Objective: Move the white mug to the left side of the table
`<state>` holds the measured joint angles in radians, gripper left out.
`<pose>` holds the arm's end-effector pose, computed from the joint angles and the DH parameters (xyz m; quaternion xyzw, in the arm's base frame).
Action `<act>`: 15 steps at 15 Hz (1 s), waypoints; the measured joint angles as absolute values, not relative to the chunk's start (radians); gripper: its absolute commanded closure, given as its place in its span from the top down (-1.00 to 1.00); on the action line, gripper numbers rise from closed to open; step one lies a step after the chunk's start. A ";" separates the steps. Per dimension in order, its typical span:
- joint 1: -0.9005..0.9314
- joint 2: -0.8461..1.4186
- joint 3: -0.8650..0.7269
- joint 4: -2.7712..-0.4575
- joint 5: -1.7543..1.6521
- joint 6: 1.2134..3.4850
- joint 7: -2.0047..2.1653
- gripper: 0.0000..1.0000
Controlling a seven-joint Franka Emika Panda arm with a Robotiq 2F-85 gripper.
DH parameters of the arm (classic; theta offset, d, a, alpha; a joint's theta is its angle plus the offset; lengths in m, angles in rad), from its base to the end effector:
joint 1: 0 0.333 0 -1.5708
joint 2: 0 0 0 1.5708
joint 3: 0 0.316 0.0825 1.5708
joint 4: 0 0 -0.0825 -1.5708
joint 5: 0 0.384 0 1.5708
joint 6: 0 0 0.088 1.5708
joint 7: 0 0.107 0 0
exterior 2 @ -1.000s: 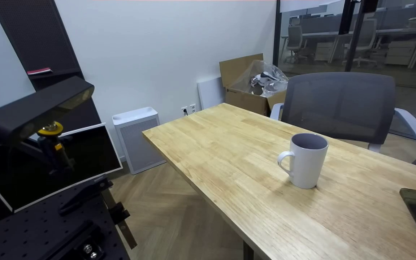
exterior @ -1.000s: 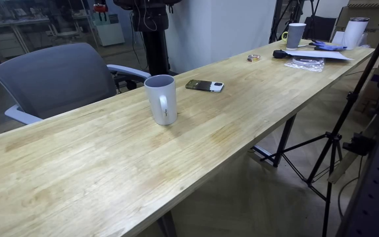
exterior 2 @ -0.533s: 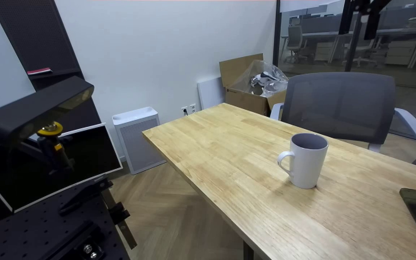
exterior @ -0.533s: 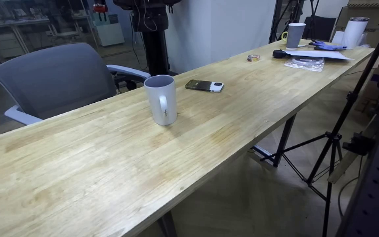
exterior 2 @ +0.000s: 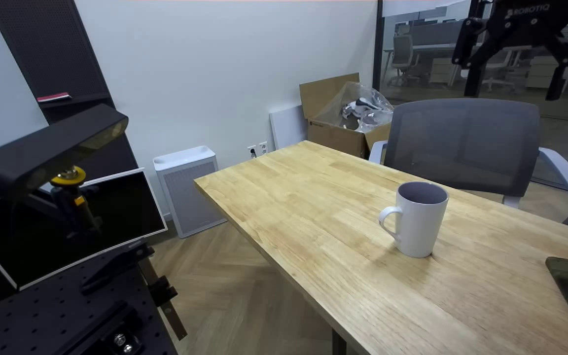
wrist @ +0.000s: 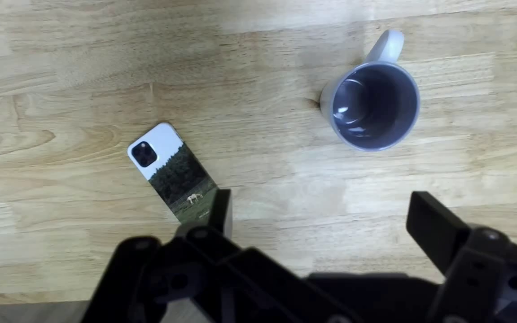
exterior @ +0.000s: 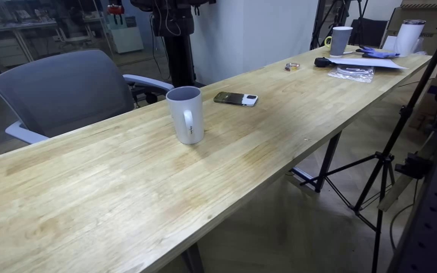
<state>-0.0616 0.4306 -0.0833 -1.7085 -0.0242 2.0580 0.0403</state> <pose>0.6476 -0.0907 0.3357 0.9953 -0.0832 -0.0413 0.0258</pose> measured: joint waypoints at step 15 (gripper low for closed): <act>-0.058 0.463 -0.076 -1.712 -0.027 2.034 0.033 1.00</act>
<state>-0.0580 0.4634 -0.0758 -1.7120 -0.0270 2.0344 0.0328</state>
